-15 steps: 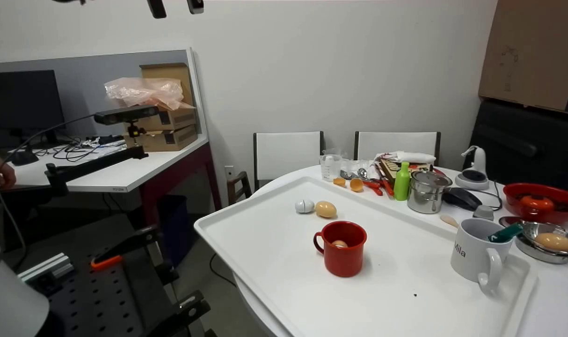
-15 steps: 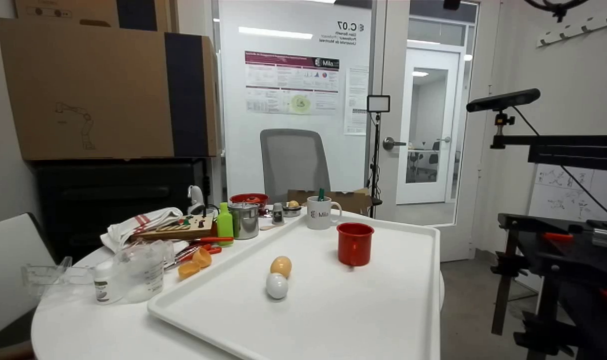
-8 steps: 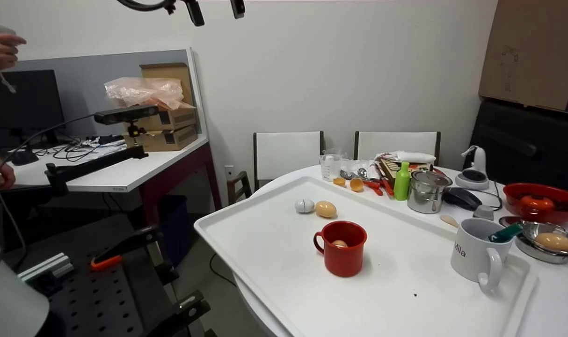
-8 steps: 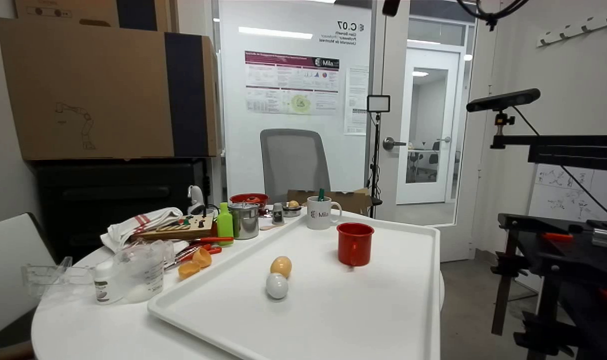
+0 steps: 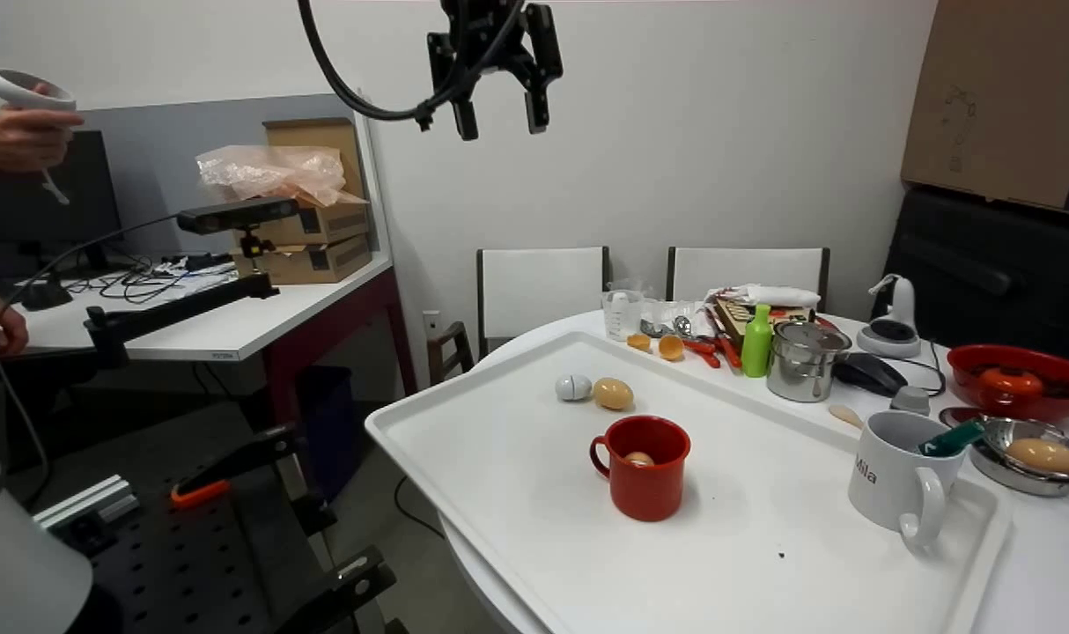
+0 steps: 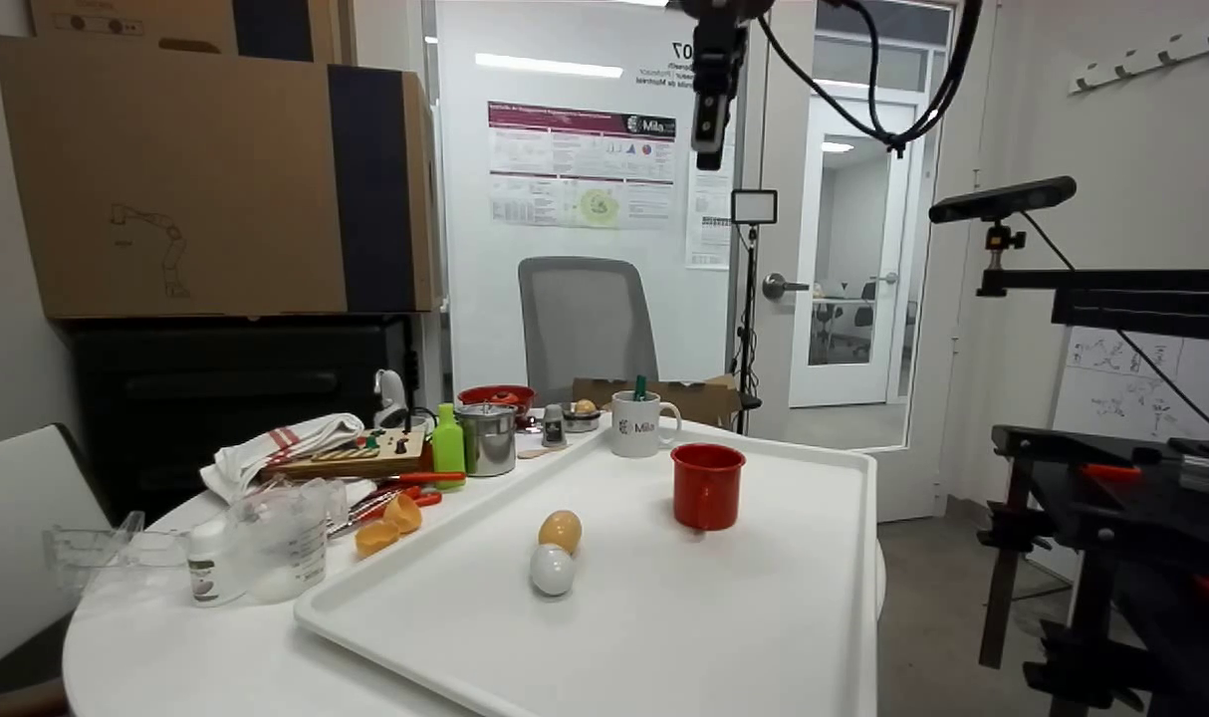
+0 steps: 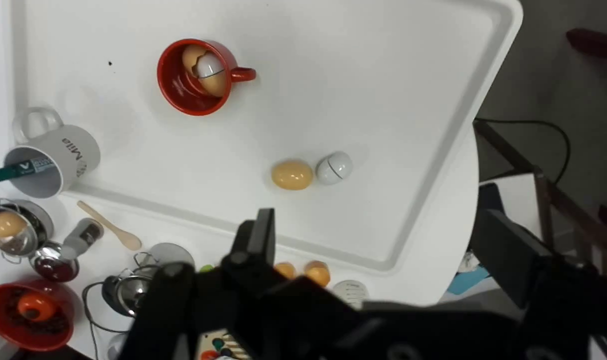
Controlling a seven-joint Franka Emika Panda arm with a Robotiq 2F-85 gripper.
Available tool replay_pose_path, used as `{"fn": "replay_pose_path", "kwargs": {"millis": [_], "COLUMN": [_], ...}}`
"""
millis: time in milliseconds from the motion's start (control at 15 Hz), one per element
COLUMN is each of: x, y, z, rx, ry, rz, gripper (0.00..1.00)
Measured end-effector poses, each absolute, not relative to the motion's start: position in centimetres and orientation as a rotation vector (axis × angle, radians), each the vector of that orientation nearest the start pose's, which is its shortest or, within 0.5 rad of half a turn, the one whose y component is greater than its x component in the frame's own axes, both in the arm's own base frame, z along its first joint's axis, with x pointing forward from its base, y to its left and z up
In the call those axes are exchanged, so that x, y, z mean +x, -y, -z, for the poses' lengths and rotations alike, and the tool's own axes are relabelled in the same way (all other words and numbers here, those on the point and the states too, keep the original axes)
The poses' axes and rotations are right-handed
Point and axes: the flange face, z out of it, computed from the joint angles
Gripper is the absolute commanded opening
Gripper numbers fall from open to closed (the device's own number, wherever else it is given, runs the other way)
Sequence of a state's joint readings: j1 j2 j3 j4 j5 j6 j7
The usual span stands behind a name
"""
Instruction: Put one of the round objects in the mug
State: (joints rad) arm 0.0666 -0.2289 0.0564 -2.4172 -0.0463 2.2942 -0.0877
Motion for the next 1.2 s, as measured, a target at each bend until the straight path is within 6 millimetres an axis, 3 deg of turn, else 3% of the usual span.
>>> {"fn": "replay_pose_path", "kwargs": {"millis": [200,733,1200], "x": [48.6,49.3,53.2], "y": [-4.7,-4.9,-8.6], "z": [-39.5,-39.2,-32.7], "rx": [-3.158,-3.149,-3.084], "ry": [0.222,0.108,-0.218], "rz": [0.164,0.212,0.295], "gripper": [1.00,1.00,1.00]}}
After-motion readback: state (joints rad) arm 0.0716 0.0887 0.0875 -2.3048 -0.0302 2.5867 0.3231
